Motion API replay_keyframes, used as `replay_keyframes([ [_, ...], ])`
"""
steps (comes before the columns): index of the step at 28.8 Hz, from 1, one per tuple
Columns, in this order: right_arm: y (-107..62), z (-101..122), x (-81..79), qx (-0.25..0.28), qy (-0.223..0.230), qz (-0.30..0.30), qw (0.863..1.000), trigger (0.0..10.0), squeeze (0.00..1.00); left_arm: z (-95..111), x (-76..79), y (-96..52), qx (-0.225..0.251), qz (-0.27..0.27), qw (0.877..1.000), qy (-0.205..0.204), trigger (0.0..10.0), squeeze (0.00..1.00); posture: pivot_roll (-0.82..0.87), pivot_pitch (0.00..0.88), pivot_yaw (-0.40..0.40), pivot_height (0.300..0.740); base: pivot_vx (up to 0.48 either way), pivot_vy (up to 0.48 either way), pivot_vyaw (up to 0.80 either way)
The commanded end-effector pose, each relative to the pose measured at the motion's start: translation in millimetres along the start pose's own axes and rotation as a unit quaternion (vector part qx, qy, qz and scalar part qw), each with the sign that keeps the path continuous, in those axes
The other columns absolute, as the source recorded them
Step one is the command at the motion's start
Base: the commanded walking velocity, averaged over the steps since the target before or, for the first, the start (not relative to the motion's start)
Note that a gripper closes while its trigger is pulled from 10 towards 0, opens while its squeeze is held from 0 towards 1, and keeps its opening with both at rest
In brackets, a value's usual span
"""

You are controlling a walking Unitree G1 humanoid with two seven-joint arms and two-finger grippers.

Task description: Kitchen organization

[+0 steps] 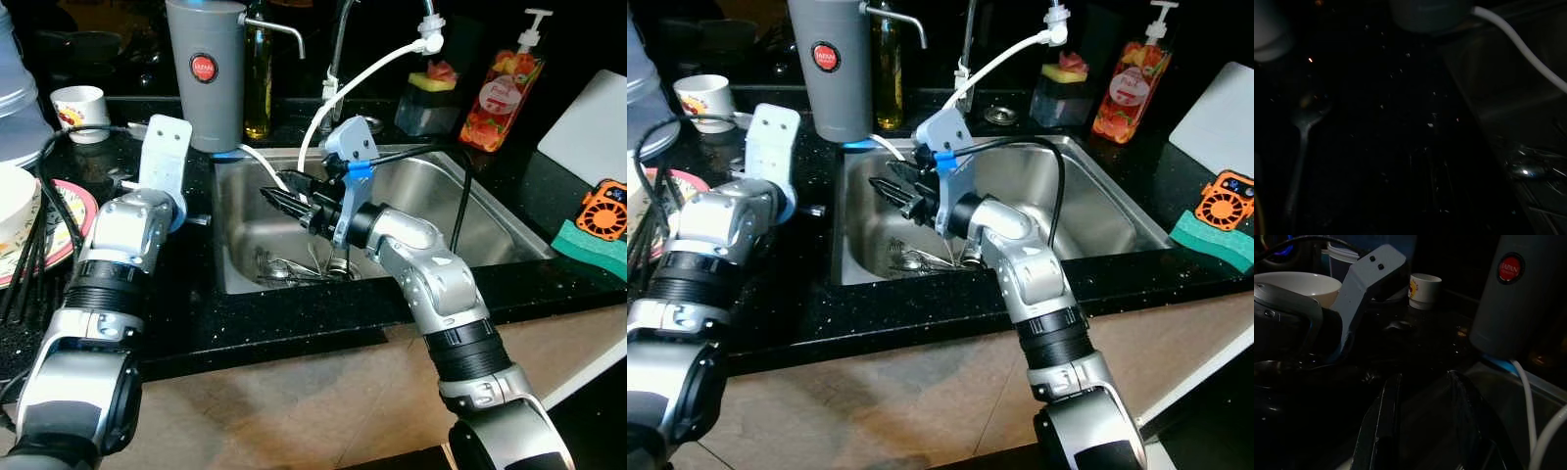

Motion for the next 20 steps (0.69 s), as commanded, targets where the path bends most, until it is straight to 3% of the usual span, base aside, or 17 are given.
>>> replay_keyframes([
  [1,-0.5,5,3.3,0.010,0.008,-0.004,1.000,10.0,0.00,1,-6.4,-2.4,-0.001,0.013,1.000,0.014,0.0,0.00,-0.02,0.114,-0.052,0.740,0.000,0.000,0.00],
  [6,-0.7,6,3.6,0.011,0.010,-0.004,1.000,10.0,0.00,14,-17.5,-7.2,0.025,0.043,0.999,0.010,0.0,0.00,-0.02,0.108,-0.053,0.740,0.000,0.000,0.00],
  [11,-0.5,7,3.8,0.014,0.012,-0.005,1.000,10.0,0.00,40,-20.0,-14.7,0.094,0.047,0.994,-0.041,0.0,0.00,-0.02,0.105,-0.051,0.740,0.000,0.000,0.00],
  [14,-0.7,10,5.6,0.022,0.018,-0.011,1.000,10.0,0.00,61,-9.0,-22.2,0.153,-0.001,0.980,-0.128,0.0,0.00,-0.02,0.106,-0.051,0.740,0.000,0.000,0.00],
  [17,-0.8,13,7.9,0.030,0.023,-0.020,0.999,10.0,0.00,68,-2.9,-26.4,0.175,-0.023,0.971,-0.160,0.0,0.00,-0.02,0.110,-0.049,0.740,0.000,0.000,0.00],
  [20,-0.1,19,12.5,0.053,0.052,-0.043,0.996,10.0,0.00,79,9.0,-33.0,0.197,-0.069,0.951,-0.229,0.0,0.00,-0.02,0.115,-0.049,0.740,0.000,0.000,0.00],
])
Point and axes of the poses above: a point about 5 cm out from each wrist's last joint towards the gripper, its own y axis pointing out of the wrist towards the gripper, its own z axis along the axis of the wrist's last joint, x = y × z, the point moved 4 cm from there along y, pointing out of the wrist towards the gripper, and after that the axes turned 7 degrees about y, right-handed, at the moved point
